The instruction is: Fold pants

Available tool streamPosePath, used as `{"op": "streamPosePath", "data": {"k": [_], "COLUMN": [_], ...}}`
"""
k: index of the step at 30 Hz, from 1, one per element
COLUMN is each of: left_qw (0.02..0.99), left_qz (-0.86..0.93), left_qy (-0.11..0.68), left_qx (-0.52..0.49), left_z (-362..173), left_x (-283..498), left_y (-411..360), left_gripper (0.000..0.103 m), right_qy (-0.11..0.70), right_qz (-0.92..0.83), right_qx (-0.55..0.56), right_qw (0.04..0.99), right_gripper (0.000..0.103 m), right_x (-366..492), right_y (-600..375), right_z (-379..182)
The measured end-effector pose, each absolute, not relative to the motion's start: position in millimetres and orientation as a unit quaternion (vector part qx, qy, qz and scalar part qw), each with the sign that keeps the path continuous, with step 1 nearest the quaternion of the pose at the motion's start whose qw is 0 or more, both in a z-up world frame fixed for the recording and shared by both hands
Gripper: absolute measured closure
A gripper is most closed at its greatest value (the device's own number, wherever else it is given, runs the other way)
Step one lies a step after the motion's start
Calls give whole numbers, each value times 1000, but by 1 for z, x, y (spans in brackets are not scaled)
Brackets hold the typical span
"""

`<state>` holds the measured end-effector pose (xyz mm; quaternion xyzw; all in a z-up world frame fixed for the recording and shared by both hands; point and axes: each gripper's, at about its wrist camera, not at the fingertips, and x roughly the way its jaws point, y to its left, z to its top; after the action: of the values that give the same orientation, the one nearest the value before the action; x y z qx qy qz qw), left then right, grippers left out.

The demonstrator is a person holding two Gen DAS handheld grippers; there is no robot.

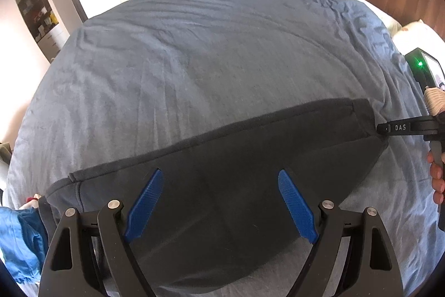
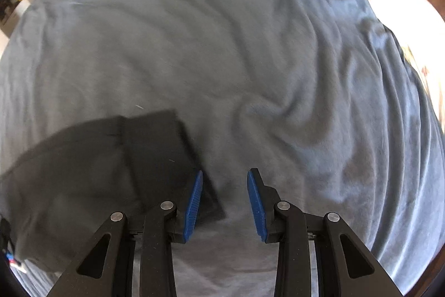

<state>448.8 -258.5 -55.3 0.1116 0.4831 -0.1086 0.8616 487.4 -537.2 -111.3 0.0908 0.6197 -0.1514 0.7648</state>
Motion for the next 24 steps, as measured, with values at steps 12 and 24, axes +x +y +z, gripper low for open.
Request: {"op": "streamPosePath", "data": {"k": [12, 24], "left_qw": [857, 873], "left_qz": [-133, -135], "left_qy": [491, 462], "left_qx": [86, 75], "left_z": [-40, -5], "left_x": [429, 379], "left_y": [-237, -147], "left_gripper": [18, 18], "right_qy": [553, 499], "right_qz": [-137, -6], "right_qx": [128, 122], "right_qw": [812, 858], "right_gripper": [69, 53], "right_x": [441, 390], "right_y": [-530, -422], "right_z": [-56, -3]}}
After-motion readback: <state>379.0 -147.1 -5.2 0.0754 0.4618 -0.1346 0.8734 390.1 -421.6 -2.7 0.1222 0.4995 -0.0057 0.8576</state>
